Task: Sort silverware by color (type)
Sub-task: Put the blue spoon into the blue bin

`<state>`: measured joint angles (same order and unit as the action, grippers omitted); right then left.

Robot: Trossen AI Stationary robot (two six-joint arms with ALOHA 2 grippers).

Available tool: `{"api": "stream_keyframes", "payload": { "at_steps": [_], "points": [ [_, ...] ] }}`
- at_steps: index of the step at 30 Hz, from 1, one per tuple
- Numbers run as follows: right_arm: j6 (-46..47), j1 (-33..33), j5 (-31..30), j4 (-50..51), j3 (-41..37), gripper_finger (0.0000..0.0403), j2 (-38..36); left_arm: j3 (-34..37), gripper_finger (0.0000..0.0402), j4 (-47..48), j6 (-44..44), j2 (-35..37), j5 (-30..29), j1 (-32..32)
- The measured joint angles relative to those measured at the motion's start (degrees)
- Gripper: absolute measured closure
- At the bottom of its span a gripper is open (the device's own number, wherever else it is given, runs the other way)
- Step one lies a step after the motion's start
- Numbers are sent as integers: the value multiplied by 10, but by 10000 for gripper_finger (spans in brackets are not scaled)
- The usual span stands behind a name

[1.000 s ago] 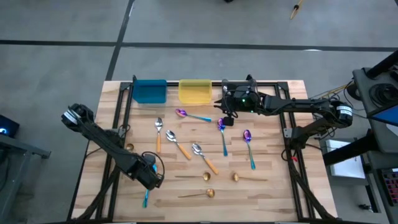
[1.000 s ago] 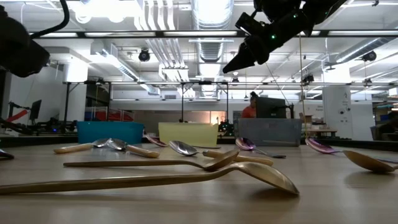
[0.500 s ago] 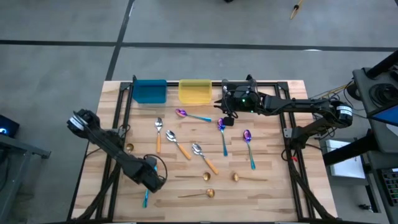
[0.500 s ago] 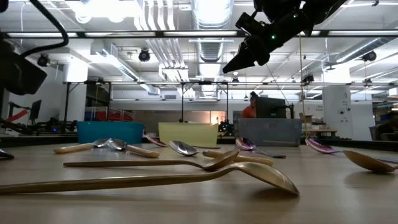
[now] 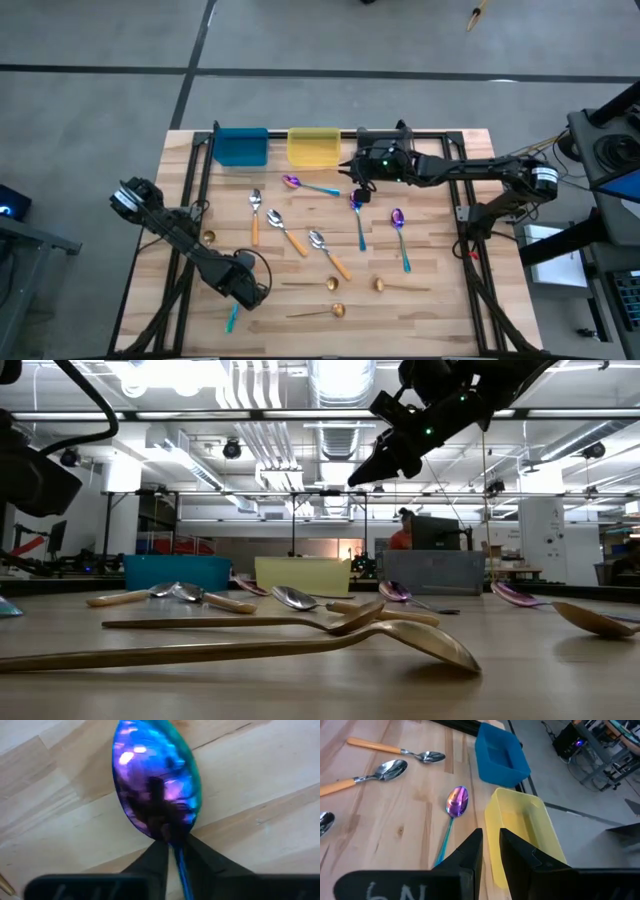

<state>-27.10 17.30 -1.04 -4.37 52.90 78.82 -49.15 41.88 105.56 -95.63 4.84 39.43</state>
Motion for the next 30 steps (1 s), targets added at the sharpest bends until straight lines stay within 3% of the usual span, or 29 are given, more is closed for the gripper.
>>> {"api": "stream_keyframes", "payload": {
  "at_steps": [7, 11, 17, 22, 25, 30],
  "points": [
    [-20, 0, 0, -10, 0, 346, 15, 3, 397, 5, -16, 24, 3, 2],
    [-21, 0, 0, -13, 0, 346, 15, 3, 401, 10, -16, 76, 6, 3],
    [-28, 0, 1, -37, 0, 346, 15, -4, 401, 19, -33, 165, -65, 3],
    [-40, 0, 51, -49, 0, 346, 15, -29, 401, 8, -161, 227, -180, -7],
    [-43, 0, 117, -71, 0, 346, 16, -43, 401, -12, -281, 254, -238, -30],
    [-40, 0, 219, -99, 0, 346, 18, -47, 401, -104, -498, 293, -248, -106]
  ]
}}
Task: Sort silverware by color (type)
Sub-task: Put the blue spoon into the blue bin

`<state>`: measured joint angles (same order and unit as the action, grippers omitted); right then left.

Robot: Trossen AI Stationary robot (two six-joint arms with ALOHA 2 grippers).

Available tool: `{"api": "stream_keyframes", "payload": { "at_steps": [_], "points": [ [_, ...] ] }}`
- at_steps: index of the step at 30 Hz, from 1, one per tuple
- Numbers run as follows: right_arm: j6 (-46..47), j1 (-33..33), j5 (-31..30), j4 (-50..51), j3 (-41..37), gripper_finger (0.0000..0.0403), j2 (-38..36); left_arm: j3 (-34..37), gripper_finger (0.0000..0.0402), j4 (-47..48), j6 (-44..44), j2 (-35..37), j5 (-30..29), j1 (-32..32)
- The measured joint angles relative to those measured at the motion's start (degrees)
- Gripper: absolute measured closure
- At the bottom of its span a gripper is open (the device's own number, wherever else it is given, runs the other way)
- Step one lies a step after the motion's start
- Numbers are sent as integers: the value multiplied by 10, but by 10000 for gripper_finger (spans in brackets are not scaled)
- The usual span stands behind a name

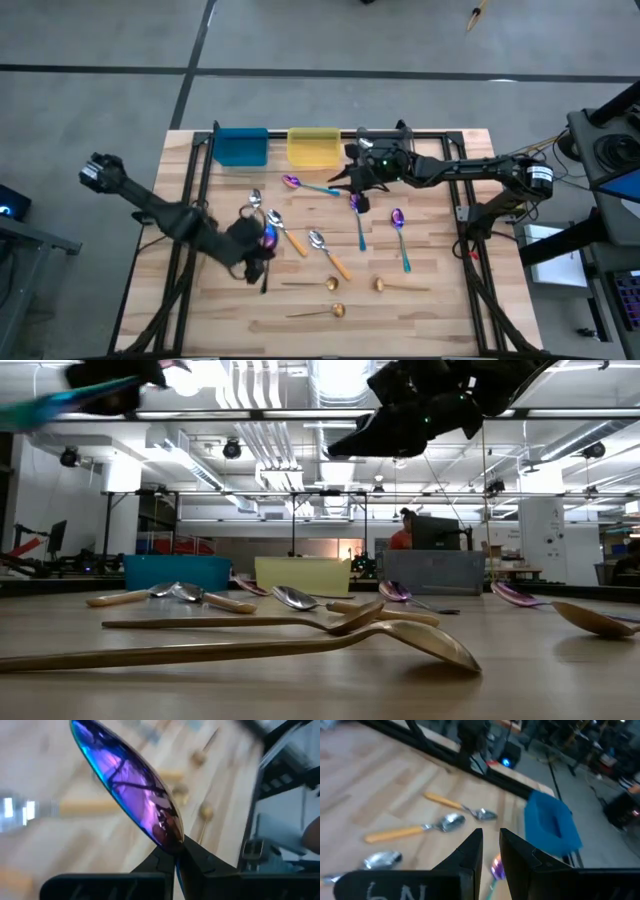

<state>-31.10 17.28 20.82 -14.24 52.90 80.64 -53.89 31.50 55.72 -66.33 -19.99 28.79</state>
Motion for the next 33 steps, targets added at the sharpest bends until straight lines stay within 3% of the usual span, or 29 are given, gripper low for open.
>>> {"api": "stream_keyframes", "payload": {
  "at_steps": [7, 10, 13, 15, 17, 23, 29, 33],
  "points": [
    [11, 0, 7, -2, 0, 346, -2, 0, 401, -105, -319, 18, 42, -132],
    [48, 0, 4, -1, 0, 346, -2, -1, 401, -115, -405, 7, -19, -188],
    [143, 0, -21, 7, 0, 346, -4, -1, 401, -108, -442, -10, -118, -235],
    [218, 0, -47, 11, 0, 346, -5, -1, 401, -102, -469, -22, -151, -259],
    [282, 1, -68, 11, 0, 346, -5, -1, 401, -103, -512, -33, -137, -275],
    [327, 4, -57, -2, 0, 328, -7, -1, 401, -124, -637, -60, 34, -285],
    [353, -2, 51, -64, 0, 260, 5, -1, 401, -142, -643, -76, 45, -286],
    [344, -13, 61, -112, 0, 211, 23, -1, 401, -160, -643, -93, 46, -285]
  ]
}}
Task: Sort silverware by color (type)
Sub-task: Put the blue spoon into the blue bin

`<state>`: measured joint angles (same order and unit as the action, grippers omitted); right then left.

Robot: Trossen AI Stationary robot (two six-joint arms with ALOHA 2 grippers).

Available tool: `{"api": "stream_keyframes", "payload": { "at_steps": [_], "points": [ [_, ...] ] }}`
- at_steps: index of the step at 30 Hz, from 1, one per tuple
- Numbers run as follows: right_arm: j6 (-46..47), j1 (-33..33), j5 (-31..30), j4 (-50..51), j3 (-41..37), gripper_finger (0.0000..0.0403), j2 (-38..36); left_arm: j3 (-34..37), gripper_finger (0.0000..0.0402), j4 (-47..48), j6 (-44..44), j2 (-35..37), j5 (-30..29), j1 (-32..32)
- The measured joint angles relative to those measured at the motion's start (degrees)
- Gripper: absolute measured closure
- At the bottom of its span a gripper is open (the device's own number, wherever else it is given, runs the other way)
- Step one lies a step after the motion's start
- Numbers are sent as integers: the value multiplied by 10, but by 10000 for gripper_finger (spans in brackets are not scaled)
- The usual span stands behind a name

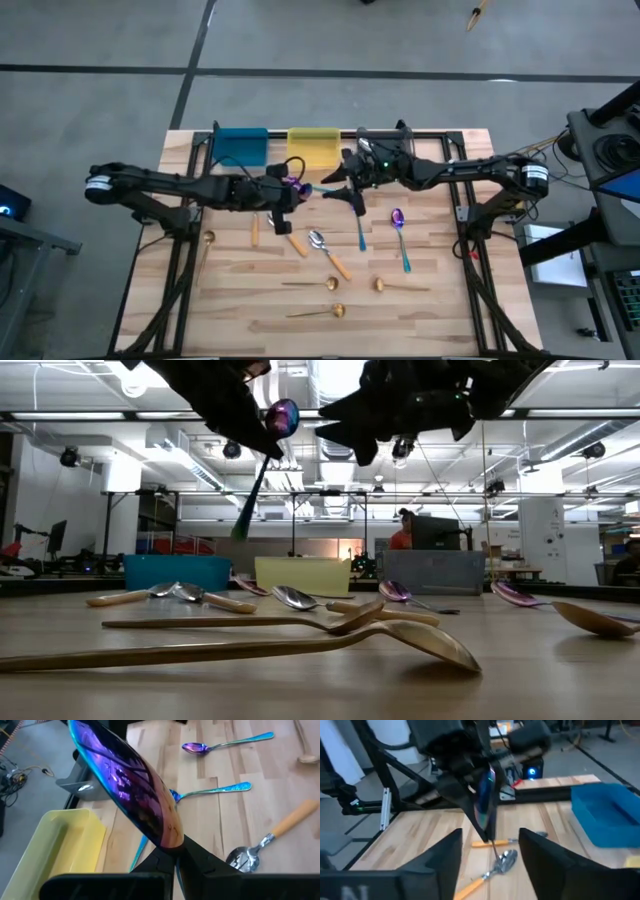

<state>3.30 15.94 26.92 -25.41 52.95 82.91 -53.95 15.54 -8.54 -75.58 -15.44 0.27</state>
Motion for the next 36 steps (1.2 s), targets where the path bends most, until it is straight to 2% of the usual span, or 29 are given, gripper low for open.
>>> {"api": "stream_keyframes", "payload": {
  "at_steps": [7, 12, 16, 21, 29, 36],
  "points": [
    [4, -2, 3, -64, 0, 167, 30, 0, 401, -48, 0, -29, 0, 0],
    [-1, -2, 7, -101, 0, 164, 49, -5, 401, -75, -1, -53, 0, 0],
    [-4, -2, 10, -123, 0, 177, 64, -26, 401, -81, -2, -76, 0, 0],
    [-5, -2, 25, -135, 0, 225, 69, -44, 401, -79, -12, -97, 0, 0],
    [-42, -3, 76, -130, 0, 379, 65, -44, 401, -77, -18, -87, -2, 0],
    [-88, -3, 94, -126, 0, 388, 54, -44, 387, -76, -16, -74, 0, 0]
  ]
}}
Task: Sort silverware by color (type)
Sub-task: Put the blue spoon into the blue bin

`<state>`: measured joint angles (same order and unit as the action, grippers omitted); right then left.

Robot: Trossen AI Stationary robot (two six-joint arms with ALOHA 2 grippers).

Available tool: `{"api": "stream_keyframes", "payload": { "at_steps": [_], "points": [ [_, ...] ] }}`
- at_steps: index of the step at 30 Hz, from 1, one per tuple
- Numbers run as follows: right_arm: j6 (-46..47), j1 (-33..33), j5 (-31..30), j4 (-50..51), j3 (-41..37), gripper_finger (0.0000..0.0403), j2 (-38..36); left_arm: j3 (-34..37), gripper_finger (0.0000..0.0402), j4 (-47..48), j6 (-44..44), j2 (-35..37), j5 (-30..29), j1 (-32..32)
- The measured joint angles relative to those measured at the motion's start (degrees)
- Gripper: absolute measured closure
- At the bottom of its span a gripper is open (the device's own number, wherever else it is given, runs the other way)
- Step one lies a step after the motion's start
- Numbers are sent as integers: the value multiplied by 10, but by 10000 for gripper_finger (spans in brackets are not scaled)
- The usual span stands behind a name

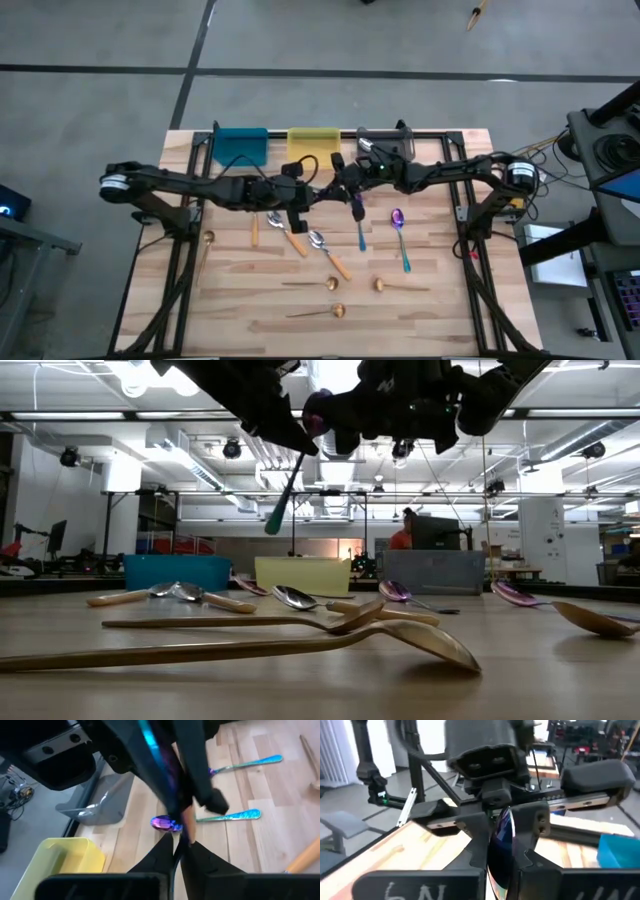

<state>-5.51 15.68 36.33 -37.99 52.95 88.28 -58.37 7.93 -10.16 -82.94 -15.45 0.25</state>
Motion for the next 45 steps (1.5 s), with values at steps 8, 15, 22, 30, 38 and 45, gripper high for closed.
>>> {"api": "stream_keyframes", "payload": {
  "at_steps": [8, 15, 22, 30, 38, 45],
  "points": [
    [-174, -1, 2, 135, 0, 389, -62, 0, 331, 43, -12, 40, 17, 1],
    [-561, -32, 1, 335, 0, 390, -128, 0, 290, 37, -46, 84, 119, -3],
    [-692, -79, 2, 390, 0, 390, -142, 2, 261, -49, -42, 69, 188, -7],
    [-717, -94, -7, 425, 0, 390, -113, 2, 220, -120, -48, -8, 211, -7],
    [-740, -87, -18, 442, 0, 390, -116, 3, 222, -123, -45, -72, 210, -11],
    [-741, -87, -18, 443, 0, 390, -117, -5, 243, -139, -39, -100, 210, -14]
  ]
}}
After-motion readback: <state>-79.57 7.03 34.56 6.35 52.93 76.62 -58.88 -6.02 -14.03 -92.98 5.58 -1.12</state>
